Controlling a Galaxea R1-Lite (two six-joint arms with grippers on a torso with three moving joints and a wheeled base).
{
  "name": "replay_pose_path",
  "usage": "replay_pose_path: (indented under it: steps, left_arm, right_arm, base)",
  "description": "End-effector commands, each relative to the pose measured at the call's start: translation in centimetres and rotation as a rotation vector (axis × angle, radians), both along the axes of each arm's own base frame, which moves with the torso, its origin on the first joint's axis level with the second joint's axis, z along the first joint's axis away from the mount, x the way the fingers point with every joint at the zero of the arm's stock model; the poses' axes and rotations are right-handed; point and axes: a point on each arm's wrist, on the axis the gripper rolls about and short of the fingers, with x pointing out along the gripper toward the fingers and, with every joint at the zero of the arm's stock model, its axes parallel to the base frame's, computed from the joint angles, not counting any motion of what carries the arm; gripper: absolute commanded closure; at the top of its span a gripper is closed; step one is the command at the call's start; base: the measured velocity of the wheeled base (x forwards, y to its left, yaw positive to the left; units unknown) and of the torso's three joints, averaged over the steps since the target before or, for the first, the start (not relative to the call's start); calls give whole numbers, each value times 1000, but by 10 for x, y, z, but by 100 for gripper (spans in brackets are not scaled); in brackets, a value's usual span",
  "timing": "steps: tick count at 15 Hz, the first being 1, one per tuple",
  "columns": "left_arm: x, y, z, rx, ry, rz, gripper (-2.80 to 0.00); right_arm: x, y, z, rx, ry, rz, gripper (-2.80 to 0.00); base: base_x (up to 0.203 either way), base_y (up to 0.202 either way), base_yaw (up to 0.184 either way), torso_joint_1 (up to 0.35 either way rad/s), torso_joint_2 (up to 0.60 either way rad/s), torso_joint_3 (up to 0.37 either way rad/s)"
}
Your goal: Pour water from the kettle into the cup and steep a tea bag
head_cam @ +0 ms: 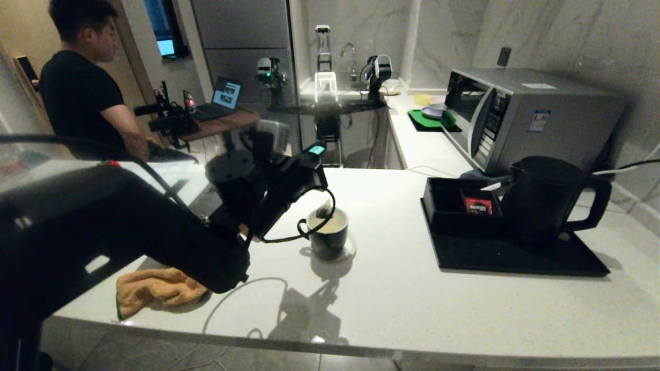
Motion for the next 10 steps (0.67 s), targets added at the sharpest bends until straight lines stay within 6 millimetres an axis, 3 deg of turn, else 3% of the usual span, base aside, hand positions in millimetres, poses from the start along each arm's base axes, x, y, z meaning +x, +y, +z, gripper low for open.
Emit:
replay_pose_path:
  steps: [1, 10]
  left_arm:
    - [-4, 2, 6, -7, -16, 0, 0]
    - [-13, 8, 18, -20, -39, 2, 0]
  right_arm:
    - [0, 0, 0, 0, 1, -1, 0]
    - [0, 0, 0, 0, 0, -1, 0]
  base:
    - [0, 0, 0, 0, 0, 0]
    - [0, 0, 0, 0, 0, 0]
